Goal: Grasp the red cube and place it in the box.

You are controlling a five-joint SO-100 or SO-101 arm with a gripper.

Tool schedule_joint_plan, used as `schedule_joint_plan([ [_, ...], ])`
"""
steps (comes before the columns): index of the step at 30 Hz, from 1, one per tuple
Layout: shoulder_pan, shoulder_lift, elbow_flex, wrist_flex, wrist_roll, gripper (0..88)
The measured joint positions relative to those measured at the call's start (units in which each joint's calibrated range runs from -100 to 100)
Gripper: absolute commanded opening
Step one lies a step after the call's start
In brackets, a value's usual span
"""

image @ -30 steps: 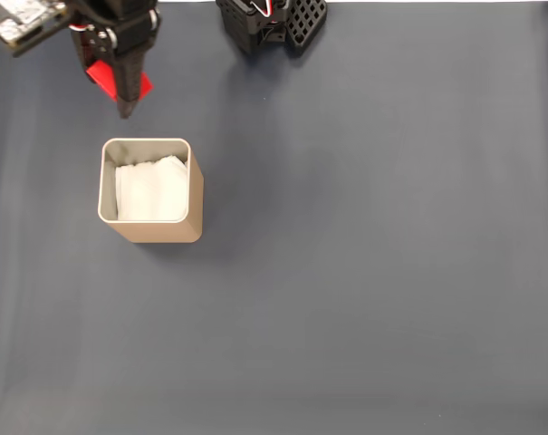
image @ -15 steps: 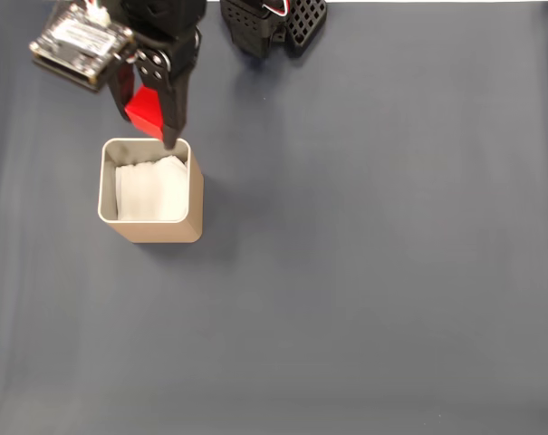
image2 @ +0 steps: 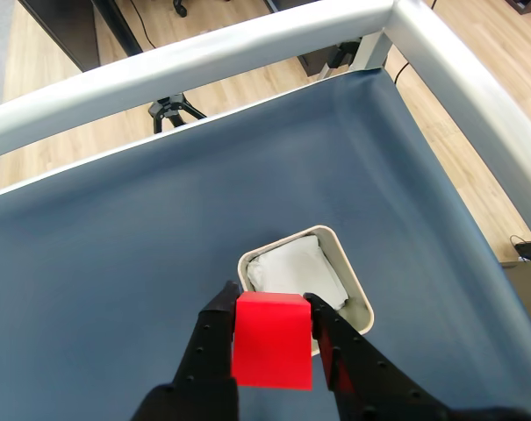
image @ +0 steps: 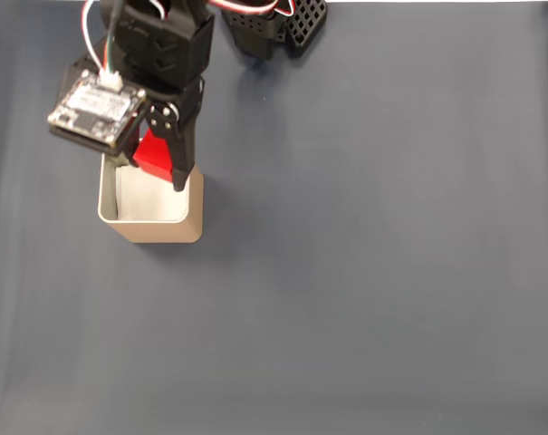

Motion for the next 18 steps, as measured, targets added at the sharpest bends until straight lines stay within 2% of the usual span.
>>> schedule_joint_plan([
  [18,4.1,2.2,3.1,-4.1,-1.2,0.3],
])
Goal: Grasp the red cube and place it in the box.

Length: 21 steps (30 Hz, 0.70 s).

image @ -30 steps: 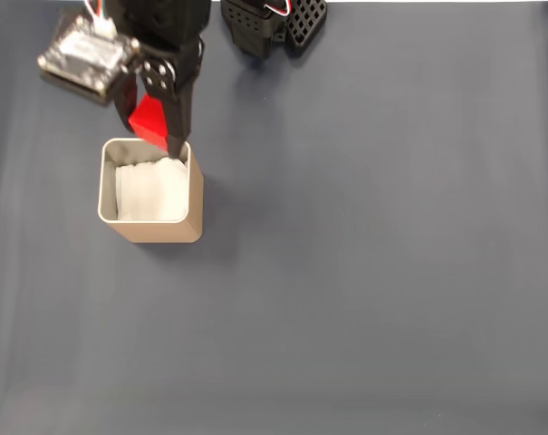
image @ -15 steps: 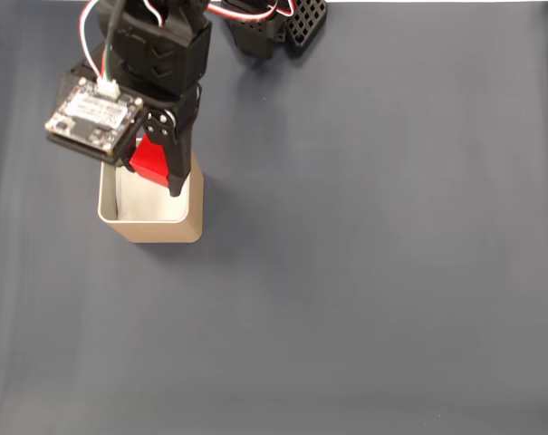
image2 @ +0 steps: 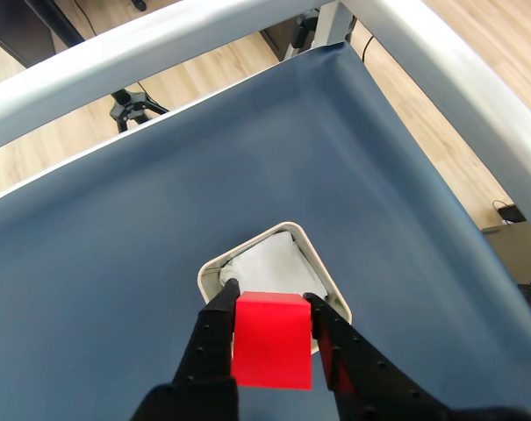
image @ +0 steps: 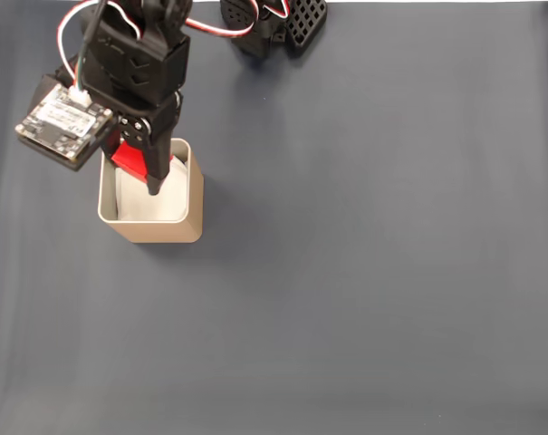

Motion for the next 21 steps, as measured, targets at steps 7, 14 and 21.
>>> schedule_joint_plan([
  [7,0.8,0.1,0.0,-0.7,-0.3,0.3],
  [14,0.8,0.1,0.0,-1.9,-0.4,0.4],
  [21,0.8,0.6,0.0,-3.2,-0.4,2.8],
])
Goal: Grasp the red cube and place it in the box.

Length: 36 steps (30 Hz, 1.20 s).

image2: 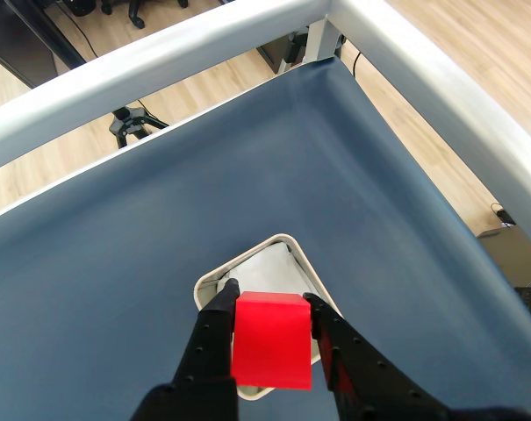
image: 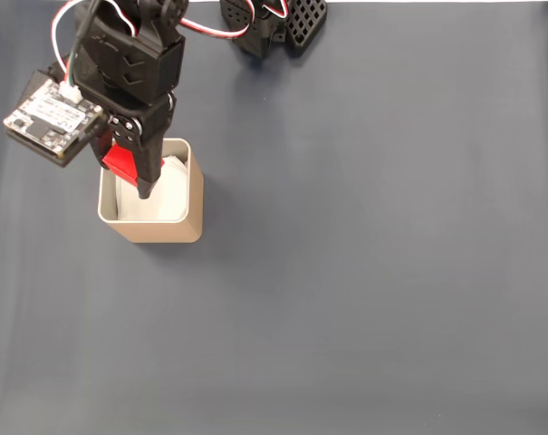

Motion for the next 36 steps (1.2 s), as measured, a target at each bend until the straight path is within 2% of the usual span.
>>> schedule_joint_plan([
  [9,0.0,0.0,0.6,-2.4,-1.2,21.5],
  [17,0.5,0.0,4.1,-5.4,-1.7,33.2],
  [36,1.5,-2.1,7.4,-7.9,-2.2,34.6],
])
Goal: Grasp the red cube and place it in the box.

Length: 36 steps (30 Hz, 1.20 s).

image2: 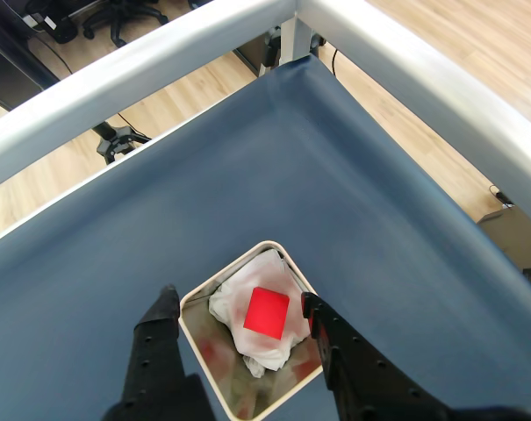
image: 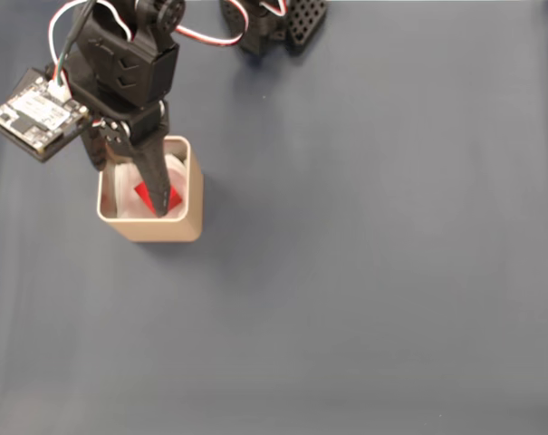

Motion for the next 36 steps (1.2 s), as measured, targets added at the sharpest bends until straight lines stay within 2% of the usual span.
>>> schedule_joint_plan([
  [4,0.2,-0.1,0.8,0.0,0.3,30.6],
  [12,0.3,-3.0,2.5,-0.2,0.1,16.7],
  [19,0.0,-6.1,5.5,-1.1,0.0,9.6],
  [30,-7.7,-13.8,11.4,-3.2,-2.1,0.3],
  [36,-14.2,-19.2,15.8,-2.8,-2.5,0.2],
])
